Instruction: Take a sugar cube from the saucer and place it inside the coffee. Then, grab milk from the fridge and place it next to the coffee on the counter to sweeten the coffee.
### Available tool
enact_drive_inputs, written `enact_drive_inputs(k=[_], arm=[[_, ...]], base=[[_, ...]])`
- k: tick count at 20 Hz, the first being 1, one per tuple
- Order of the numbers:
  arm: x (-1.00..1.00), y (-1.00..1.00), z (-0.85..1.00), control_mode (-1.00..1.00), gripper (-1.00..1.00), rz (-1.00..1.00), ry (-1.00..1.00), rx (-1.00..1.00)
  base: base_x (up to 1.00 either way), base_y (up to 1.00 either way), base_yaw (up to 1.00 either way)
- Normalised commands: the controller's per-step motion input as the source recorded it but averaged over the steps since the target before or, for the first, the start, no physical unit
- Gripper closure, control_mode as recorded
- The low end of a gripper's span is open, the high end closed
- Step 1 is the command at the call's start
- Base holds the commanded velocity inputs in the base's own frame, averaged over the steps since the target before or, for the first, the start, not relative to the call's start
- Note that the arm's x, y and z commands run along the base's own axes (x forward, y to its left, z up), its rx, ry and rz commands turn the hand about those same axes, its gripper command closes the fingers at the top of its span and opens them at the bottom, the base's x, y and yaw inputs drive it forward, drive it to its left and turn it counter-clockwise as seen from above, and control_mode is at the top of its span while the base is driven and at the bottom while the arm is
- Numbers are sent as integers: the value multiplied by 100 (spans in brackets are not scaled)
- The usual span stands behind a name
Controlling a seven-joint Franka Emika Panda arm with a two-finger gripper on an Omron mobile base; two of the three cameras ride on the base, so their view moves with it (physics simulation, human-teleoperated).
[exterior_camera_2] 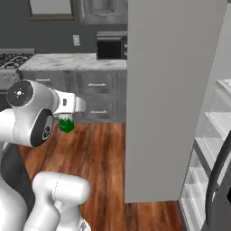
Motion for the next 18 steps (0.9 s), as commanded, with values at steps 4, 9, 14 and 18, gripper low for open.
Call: enact_drive_inputs(k=[4,9,14,18], arm=[[0,0,0,100,100,0,0,0],[0,0,0,100,100,0,0,0],[0,0,0,100,100,0,0,0],[0,0,0,100,100,0,0,0]], base=[[32,10,80],[94,25,43],[100,31,14],[100,9,16]])
